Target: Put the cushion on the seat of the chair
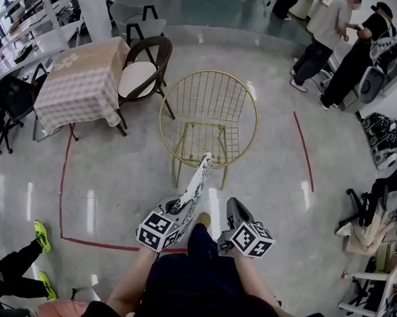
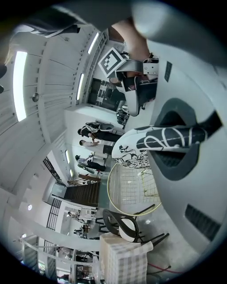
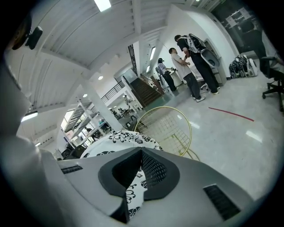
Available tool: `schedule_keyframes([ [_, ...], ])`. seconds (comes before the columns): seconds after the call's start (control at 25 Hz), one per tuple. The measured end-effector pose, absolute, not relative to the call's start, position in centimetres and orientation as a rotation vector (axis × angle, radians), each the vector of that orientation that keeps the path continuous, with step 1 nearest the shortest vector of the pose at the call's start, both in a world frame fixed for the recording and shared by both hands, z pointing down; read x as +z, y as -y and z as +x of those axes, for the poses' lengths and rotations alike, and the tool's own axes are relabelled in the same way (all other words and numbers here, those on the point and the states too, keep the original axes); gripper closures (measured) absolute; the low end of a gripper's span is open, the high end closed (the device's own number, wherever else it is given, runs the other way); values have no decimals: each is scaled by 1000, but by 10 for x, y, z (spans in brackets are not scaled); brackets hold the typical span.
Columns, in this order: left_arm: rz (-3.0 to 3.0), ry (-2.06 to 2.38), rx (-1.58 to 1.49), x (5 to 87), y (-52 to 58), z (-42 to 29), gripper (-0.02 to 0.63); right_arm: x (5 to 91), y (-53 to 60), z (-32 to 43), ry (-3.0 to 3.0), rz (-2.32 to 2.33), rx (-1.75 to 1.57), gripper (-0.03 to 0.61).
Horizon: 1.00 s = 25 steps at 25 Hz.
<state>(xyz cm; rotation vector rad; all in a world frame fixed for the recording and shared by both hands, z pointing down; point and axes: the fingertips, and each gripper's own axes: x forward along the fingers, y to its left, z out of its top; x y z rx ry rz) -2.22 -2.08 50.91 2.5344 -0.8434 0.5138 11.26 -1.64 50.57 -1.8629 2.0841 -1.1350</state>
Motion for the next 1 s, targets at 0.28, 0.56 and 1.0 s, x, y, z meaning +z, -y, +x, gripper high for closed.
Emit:
schedule_keyframes([
  [0.28, 2583, 718, 558, 510, 57, 7, 589, 510, 73, 138, -2081, -1832, -1153, 555],
  [0.56, 2642, 587, 640, 514, 88, 28, 589, 518, 105, 156, -2074, -1803, -1177, 555],
  [1.0, 2708, 393, 806, 512, 129, 54, 589, 524, 125, 163, -2078, -1774, -1240, 555],
])
